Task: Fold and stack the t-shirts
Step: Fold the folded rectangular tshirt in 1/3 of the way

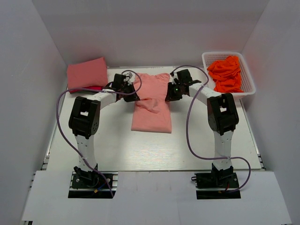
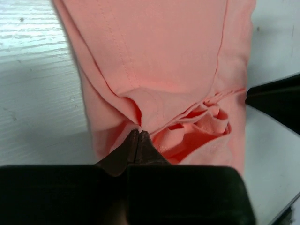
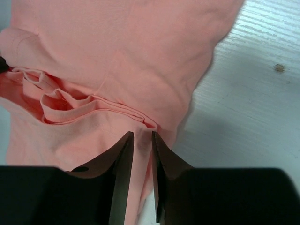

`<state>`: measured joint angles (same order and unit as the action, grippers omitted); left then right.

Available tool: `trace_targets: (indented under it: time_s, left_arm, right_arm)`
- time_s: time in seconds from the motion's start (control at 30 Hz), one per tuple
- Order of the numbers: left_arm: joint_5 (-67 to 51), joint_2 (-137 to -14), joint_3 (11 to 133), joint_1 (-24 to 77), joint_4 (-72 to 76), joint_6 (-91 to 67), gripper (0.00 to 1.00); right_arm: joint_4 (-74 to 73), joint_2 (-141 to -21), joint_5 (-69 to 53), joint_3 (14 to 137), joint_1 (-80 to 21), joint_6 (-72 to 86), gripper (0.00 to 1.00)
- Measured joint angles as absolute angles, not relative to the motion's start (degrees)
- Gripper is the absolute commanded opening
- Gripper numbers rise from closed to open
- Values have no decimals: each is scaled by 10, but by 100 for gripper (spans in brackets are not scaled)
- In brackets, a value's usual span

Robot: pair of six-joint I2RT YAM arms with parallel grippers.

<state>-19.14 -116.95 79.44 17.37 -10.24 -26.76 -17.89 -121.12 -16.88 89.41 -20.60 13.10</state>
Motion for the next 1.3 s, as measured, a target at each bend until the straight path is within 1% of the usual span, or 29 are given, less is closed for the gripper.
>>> trace_targets:
  time_s: [0.17, 0.23, 0.27, 0.3, 0.37, 0.4, 0.43, 0.5, 0.57, 0.6, 0.63, 0.9, 1.17, 1.3]
  left_arm:
    - [-213, -1169, 794, 174, -101, -272, 0]
    - [-219, -1169, 794, 174, -100, -272, 0]
    - [-220, -1169, 794, 174, -101, -273, 0]
    - [-222, -1169, 794, 174, -101, -273, 0]
    - [-223, -1169, 794, 174, -101, -274, 0]
    - [-224, -1169, 794, 174, -101, -275, 0]
    - [-225, -1169, 794, 174, -101, -275, 0]
    - [-225, -1169, 794, 174, -102, -277, 0]
    - [-226, -1169, 795, 174, -103, -277, 0]
    - [-226, -1169, 795, 174, -103, -278, 0]
    - [-226, -1169, 795, 174, -103, -279, 0]
    - [-223, -1168, 797, 173, -125, -290, 0]
    - [-223, -1141, 797, 163, -138, -297, 0]
    - [-220, -1137, 797, 154, -138, -300, 0]
  right_arm:
    - [-179, -1213, -177, 894, -206, 134, 26]
    - [-179, -1213, -178, 894, -206, 135, 32]
    - [-179, -1213, -177, 894, -206, 134, 38]
    - [-179, -1213, -177, 894, -206, 137, 38]
    - [-179, -1214, -174, 894, -207, 136, 43]
    - [-179, -1215, -171, 894, -207, 136, 43]
    - [-180, -1216, -168, 894, -207, 136, 42]
    - [-180, -1222, -166, 897, -207, 133, 31]
    - [-180, -1229, -166, 898, -208, 133, 16]
    - [-180, -1232, -166, 898, -208, 135, 3]
    - [-181, -1234, -168, 898, -208, 135, 0]
    - [-174, -1226, -176, 889, -208, 150, 0]
    - [-170, -1157, -169, 852, -207, 164, 0]
    - [-164, -1147, -156, 852, -206, 167, 0]
